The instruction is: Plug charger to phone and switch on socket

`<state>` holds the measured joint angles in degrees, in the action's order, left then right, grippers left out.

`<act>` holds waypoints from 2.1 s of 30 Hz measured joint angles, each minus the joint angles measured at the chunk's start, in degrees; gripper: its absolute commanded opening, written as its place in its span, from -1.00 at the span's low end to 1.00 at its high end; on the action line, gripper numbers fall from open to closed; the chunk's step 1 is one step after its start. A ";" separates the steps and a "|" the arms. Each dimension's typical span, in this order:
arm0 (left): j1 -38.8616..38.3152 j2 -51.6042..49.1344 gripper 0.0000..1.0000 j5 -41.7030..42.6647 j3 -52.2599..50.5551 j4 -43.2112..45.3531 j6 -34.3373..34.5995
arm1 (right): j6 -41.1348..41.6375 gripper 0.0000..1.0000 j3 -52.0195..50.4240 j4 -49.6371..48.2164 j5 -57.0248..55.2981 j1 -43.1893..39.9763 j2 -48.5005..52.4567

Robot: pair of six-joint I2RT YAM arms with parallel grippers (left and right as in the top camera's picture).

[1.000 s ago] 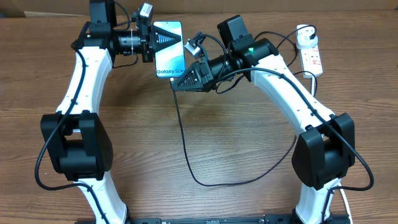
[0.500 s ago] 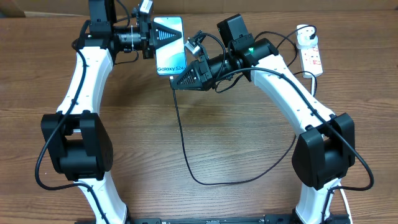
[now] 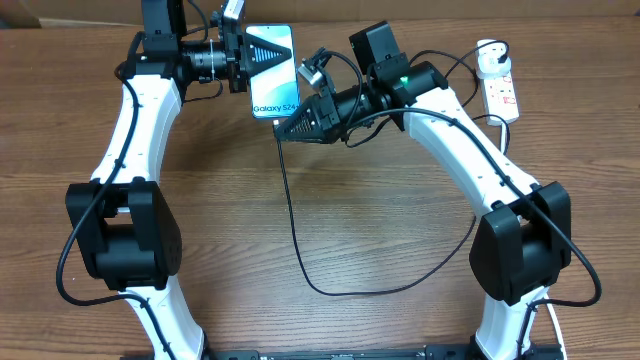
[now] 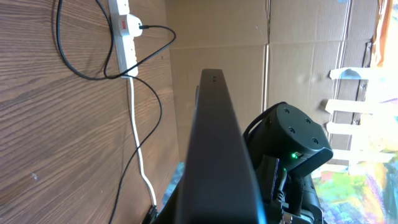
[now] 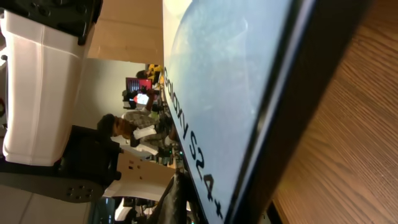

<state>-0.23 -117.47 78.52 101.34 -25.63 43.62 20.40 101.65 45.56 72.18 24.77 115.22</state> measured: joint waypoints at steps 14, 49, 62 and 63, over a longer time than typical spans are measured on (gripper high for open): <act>0.24 0.00 -0.91 -0.17 0.00 0.04 0.20 | 1.14 -0.92 0.00 -1.38 0.39 -0.52 0.00; 0.20 0.00 -0.92 0.09 0.00 3.82 3.41 | 2.10 -0.92 0.00 -2.54 0.92 -1.05 0.00; 0.20 0.00 -0.92 0.07 0.00 3.87 4.07 | 2.10 -0.92 0.00 -2.91 0.87 -1.01 0.00; 0.20 0.00 -0.92 0.07 0.00 3.87 4.07 | 2.10 -0.92 0.00 -2.93 0.87 -1.01 0.00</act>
<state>-0.03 -117.47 78.59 101.34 -21.76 47.68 22.50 101.65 42.63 73.06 23.77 115.22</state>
